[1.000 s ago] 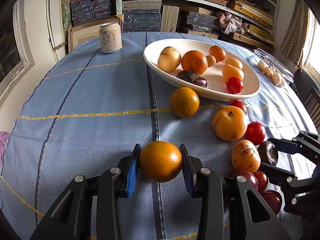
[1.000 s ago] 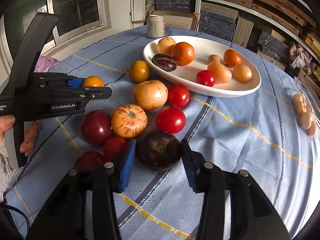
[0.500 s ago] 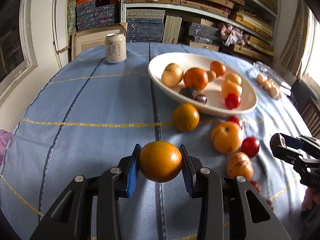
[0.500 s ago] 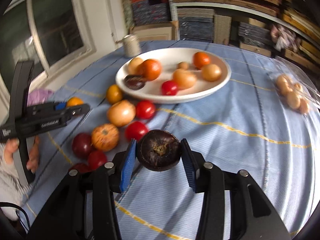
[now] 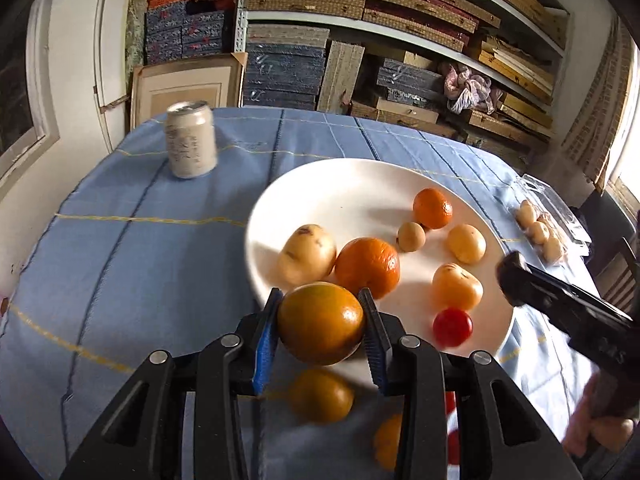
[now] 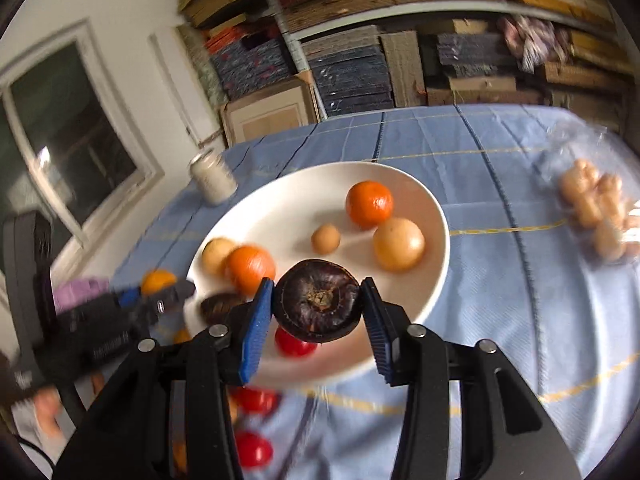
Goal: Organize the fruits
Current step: 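Carry the orange and mangosteen onto the white plate while both tools open, then grasp another orange from the cluster with the left tool, then hold the orange in the left tool while the right tool grasps a red tomato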
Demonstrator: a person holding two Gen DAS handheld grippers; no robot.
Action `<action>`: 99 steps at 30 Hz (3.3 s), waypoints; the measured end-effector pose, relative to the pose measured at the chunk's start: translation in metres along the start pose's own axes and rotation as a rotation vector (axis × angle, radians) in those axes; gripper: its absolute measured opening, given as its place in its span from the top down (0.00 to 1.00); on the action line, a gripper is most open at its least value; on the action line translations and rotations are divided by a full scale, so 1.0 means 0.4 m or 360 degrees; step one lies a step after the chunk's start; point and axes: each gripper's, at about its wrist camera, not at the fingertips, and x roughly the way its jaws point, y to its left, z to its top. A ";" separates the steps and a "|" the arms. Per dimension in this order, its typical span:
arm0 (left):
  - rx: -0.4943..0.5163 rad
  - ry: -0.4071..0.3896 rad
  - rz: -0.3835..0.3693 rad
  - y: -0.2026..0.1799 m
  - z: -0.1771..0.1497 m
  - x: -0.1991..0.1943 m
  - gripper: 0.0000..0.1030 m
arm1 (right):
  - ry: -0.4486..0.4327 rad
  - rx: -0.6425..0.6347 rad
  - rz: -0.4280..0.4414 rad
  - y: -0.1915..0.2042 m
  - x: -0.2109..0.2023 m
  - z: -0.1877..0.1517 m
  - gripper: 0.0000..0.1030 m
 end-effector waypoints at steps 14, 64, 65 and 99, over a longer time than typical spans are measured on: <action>0.0028 0.0000 0.0020 0.010 0.002 0.034 0.52 | -0.0151 0.0006 -0.0004 -0.003 -0.028 0.021 0.15; 0.0096 0.0076 0.0066 0.038 -0.143 -0.006 0.54 | -0.0079 0.0026 -0.0045 -0.023 -0.203 -0.220 0.04; 0.0094 0.0073 0.0057 0.038 -0.142 -0.006 0.54 | -0.0072 0.0019 -0.0043 -0.021 -0.200 -0.221 0.04; 0.0030 0.0051 0.0014 0.073 -0.149 -0.045 0.64 | 0.0120 -0.0781 -0.0090 0.160 -0.129 -0.292 0.37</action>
